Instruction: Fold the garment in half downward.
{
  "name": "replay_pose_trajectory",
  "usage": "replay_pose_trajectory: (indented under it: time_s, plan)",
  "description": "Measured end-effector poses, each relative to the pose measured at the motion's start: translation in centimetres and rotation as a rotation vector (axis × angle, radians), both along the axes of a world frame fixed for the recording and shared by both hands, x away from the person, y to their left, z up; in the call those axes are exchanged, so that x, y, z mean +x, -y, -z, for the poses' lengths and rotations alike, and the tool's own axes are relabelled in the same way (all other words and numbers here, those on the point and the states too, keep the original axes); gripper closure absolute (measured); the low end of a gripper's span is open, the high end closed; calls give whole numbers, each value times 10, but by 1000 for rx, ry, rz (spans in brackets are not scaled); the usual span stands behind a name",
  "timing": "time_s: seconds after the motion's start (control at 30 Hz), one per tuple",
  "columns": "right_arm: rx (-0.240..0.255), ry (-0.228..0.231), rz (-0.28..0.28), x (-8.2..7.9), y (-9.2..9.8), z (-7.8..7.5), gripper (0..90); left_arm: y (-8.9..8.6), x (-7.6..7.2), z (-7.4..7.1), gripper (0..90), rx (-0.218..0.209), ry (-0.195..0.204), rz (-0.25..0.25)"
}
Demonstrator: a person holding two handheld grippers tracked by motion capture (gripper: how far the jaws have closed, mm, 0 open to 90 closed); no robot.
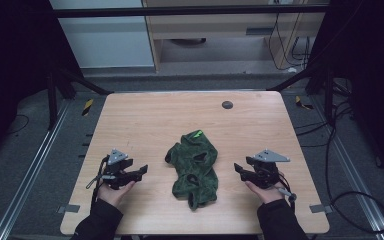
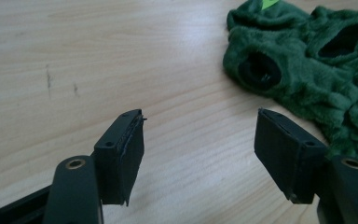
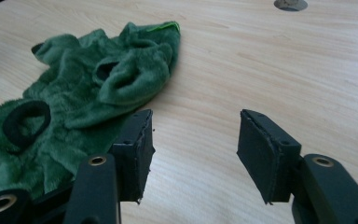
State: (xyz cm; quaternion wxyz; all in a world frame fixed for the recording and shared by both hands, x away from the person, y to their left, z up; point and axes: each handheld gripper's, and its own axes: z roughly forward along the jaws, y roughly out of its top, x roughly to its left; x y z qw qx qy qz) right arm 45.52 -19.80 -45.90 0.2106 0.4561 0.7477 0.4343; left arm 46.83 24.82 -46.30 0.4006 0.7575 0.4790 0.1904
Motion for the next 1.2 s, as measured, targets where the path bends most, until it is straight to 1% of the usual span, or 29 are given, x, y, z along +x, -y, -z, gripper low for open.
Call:
replay_pose_trajectory:
  time_s: [0.07, 0.1, 0.2, 0.27, 0.4, 0.47, 0.63, 0.7, 0.77, 1.03, 1.17, 1.2]
  plan:
    - [6, -4, -2, 1, -1, -1, 451, 3, 4, -3, 327, -2, 7, 9]
    - [17, 4, -3, 4, -4, -4, 454, 5, 6, -5, 327, -5, 10, 14]
    - [18, 7, -6, 6, -5, -7, 457, 10, 10, -10, 327, -12, 22, 30]
    - [20, 12, -5, 8, -7, -9, 459, 12, 12, -13, 328, -9, 26, 37]
    - [20, 2, -16, 14, -10, -12, 459, 16, 15, -16, 333, -13, 31, 45]
    - [15, -1, -16, 17, -12, -13, 465, 17, 17, -17, 332, -10, 25, 51]
    - [9, 0, -21, 21, -15, -15, 472, 21, 24, -18, 331, -2, 28, 55]
    - [8, 13, -19, 23, -17, -16, 479, 23, 27, -19, 332, 0, 29, 60]
    - [13, 16, -21, 25, -20, -18, 482, 25, 29, -20, 333, -2, 31, 67]
    - [13, 17, -25, 35, -28, -25, 495, 31, 39, -29, 352, -4, 36, 89]
    - [5, 14, -29, 40, -32, -29, 500, 36, 46, -33, 356, 10, 35, 96]
    - [6, 7, -27, 42, -34, -29, 502, 38, 47, -33, 359, 16, 35, 94]
